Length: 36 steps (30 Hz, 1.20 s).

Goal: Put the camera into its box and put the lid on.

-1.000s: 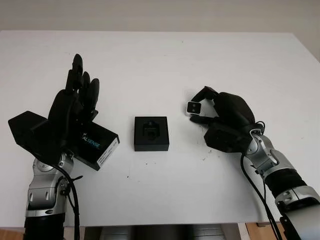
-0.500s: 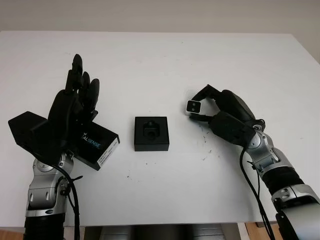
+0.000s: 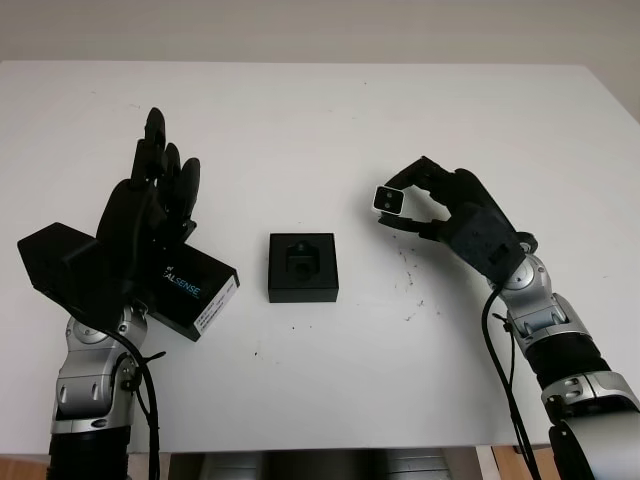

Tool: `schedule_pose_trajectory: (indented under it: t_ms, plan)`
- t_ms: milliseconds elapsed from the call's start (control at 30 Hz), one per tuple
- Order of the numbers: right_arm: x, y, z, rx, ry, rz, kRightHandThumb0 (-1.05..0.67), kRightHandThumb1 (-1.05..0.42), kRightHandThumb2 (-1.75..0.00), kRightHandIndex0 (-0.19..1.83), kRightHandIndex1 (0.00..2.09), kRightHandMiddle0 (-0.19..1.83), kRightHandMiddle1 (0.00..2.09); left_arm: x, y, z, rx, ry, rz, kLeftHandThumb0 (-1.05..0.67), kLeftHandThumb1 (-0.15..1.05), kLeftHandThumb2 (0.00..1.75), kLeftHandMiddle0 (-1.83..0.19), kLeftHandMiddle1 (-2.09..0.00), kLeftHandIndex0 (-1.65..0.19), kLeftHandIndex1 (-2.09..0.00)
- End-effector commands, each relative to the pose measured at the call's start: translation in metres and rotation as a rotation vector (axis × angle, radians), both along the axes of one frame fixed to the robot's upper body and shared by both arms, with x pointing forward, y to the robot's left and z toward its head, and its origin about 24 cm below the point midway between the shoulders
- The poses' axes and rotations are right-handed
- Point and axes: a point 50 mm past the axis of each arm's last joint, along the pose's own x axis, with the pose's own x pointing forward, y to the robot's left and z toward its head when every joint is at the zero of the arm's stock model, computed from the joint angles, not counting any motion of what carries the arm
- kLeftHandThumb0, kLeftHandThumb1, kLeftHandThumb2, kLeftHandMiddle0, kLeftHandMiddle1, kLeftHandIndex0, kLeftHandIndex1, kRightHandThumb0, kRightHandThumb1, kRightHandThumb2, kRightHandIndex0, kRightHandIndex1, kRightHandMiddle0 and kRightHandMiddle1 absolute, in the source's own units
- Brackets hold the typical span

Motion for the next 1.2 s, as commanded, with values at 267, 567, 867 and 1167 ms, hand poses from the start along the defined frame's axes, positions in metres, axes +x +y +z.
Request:
schedule_pose_trajectory:
  t_ms: [267,567,867,1167]
  plan:
    - [-0.021,0.023,0.031,0.021,-0.099,0.158,-0.48,-1.03,-0.06,0.33,0.03,0.34,1.52,-0.003,0.0,0.0,-0.005,-0.005,-0.001,-0.74,1.05,0.44,0.19,0.0,0.19,0.0]
    - [-0.027,0.047,0.033,0.037,-0.089,0.248,-0.51,-1.02,-0.05,0.29,0.02,0.37,1.55,-0.006,0.0,-0.001,0.02,-0.005,-0.005,-0.72,1.05,0.48,0.19,0.0,0.19,0.0]
    - [-0.021,0.067,0.02,0.125,0.004,0.317,-0.52,-1.0,-0.05,0.32,0.05,0.4,1.6,-0.008,0.0,-0.001,0.018,0.0,0.001,-0.73,1.05,0.46,0.19,0.0,0.19,0.0]
    - [-0.021,0.079,0.009,0.129,0.108,0.331,-0.53,-0.99,-0.05,0.33,0.05,0.4,1.61,-0.008,0.0,-0.002,0.022,0.006,0.007,-0.74,1.05,0.47,0.19,0.0,0.19,0.0]
